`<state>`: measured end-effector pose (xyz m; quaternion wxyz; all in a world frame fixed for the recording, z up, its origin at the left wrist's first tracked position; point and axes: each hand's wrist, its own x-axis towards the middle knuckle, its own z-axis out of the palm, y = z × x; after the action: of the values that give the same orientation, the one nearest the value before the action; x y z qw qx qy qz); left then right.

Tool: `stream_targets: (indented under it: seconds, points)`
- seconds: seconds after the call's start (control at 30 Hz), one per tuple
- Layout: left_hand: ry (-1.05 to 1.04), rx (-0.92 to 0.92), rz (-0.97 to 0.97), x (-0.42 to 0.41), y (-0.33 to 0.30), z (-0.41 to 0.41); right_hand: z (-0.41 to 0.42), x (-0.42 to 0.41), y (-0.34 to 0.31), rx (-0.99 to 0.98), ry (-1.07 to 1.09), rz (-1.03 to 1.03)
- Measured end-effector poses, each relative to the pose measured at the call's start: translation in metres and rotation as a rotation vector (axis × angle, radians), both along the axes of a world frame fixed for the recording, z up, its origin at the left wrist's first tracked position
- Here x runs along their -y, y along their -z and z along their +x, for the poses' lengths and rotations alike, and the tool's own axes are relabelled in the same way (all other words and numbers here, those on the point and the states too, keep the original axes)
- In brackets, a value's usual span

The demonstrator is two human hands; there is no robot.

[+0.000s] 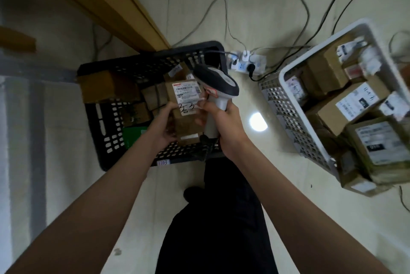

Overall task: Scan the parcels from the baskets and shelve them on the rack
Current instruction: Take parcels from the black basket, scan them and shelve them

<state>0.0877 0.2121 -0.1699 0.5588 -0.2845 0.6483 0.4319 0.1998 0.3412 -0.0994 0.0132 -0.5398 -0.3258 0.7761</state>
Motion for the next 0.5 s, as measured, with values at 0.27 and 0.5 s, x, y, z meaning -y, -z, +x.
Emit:
stream_targets:
  seconds: [0.27, 0.5]
  points:
    - [-0.102, -0.165, 0.118, 0.056, -0.197, -0.006, -0.009, 0.034, -0.186, -0.165, -0.194, 0.072]
    - [-0.22, -0.397, 0.122, 0.137, -0.351, 0.016, -0.011, 0.095, -0.346, -0.291, -0.413, 0.139]
